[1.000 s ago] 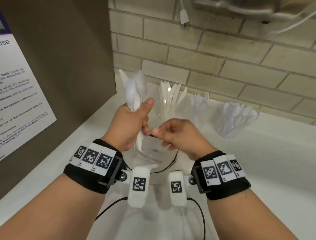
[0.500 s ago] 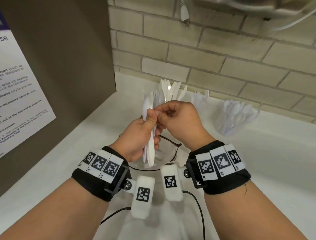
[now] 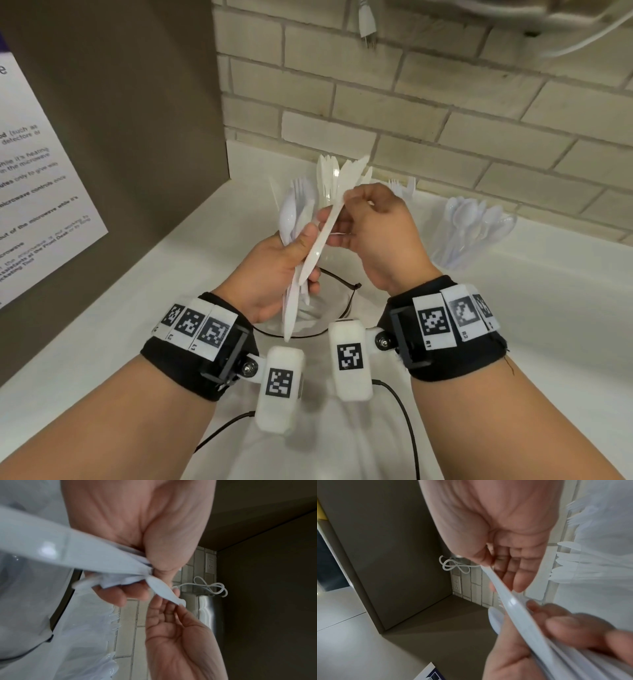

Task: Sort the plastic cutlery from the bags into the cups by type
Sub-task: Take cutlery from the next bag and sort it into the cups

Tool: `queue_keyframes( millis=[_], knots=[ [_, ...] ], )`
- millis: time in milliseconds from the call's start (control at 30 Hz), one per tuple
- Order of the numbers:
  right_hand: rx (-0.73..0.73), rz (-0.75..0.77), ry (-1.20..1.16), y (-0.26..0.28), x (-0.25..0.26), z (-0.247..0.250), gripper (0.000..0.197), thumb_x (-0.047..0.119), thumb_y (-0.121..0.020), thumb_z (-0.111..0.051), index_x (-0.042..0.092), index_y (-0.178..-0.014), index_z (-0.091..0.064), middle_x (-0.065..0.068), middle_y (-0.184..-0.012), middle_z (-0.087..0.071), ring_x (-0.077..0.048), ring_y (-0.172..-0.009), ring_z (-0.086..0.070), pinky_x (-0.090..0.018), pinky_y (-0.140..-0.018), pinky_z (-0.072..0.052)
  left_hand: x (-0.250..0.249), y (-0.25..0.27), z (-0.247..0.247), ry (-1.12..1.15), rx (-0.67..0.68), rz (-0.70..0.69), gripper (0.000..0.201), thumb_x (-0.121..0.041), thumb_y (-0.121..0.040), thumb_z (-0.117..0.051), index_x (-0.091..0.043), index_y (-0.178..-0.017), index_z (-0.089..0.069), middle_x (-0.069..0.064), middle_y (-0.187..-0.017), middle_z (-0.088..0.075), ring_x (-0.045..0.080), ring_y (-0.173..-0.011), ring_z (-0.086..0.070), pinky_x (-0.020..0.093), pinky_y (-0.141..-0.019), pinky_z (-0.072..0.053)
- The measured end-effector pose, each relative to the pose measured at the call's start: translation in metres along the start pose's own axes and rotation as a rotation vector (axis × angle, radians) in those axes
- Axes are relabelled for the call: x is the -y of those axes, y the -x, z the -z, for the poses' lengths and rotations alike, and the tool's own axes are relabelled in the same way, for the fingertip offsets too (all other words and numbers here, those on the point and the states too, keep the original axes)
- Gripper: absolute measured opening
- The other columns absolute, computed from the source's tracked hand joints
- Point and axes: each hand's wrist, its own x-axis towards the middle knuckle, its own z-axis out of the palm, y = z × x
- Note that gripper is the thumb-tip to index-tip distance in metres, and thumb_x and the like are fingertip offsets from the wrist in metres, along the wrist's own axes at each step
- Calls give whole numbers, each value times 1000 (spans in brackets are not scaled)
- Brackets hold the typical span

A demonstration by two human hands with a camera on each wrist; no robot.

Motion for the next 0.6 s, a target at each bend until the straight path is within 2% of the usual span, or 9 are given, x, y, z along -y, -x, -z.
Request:
queue_keyframes(
  millis=[100,167,200,267,333,400,500,600],
  knots=[
    [-78,52,-49,-1,8,0,11,14,-103,-35,10,-100,-44,-7,-71,-56,-21,-54,-62,-38,-58,-58,-1,-2,0,-128,-62,-44,21,-31,-95,-52,-10,-92,-54,0,-61,-50,16,-56,-57,38,-67,-57],
    [-86,68,29,-2,10,0,12,19,-103,-35,12,-99,-44,-5,-69,-50,-16,-44,-48,-31,-46,-47,-1,-3,1,-338,-110,-99,18,-31,-97,-49,-13,-100,-51,1,-66,-51,17,-58,-59,40,-73,-57],
    [-74,63,83,-3,10,0,14,22,-103,-37,12,-99,-46,-4,-69,-48,-14,-44,-43,-27,-44,-40,0,-4,2,-460,-136,-127,20,-33,-97,-48,-14,-105,-49,2,-69,-51,16,-58,-59,40,-73,-56],
    [-35,50,230,-6,6,1,23,31,-99,-48,10,-92,-50,-3,-67,-47,-14,-47,-39,-26,-45,-35,-1,-5,1,-555,-167,-171,26,-36,-97,-46,-14,-111,-47,3,-70,-51,16,-56,-55,38,-67,-53],
    [9,43,394,-7,0,2,27,32,-92,-60,9,-80,-55,-1,-64,-49,-13,-48,-41,-27,-49,-36,-1,-5,-1,-465,-162,-174,28,-39,-98,-44,-13,-109,-47,3,-69,-49,16,-53,-50,36,-61,-48],
    [59,5,461,-6,-8,1,18,23,-89,-66,13,-75,-62,2,-66,-56,-6,-46,-45,-24,-47,-37,-2,-4,-4,-283,-148,-115,31,-43,-96,-43,-14,-104,-51,2,-65,-47,15,-51,-46,33,-57,-45],
    [71,-55,412,-3,-16,-3,13,21,-89,-66,12,-80,-68,1,-68,-62,1,-38,-45,-20,-41,-36,-2,-3,-5,-95,-32,-32,45,-53,-84,-47,-17,-109,-58,-2,-57,-40,13,-50,-39,29,-54,-39],
    [-2,-82,315,-2,-15,-5,15,22,-86,-69,7,-81,-68,-2,-70,-67,1,-35,-45,-17,-38,-35,-2,-3,-5,-86,26,-16,58,-56,-77,-48,-14,-117,-55,-4,-55,-38,12,-50,-37,28,-54,-38]
  ],
)
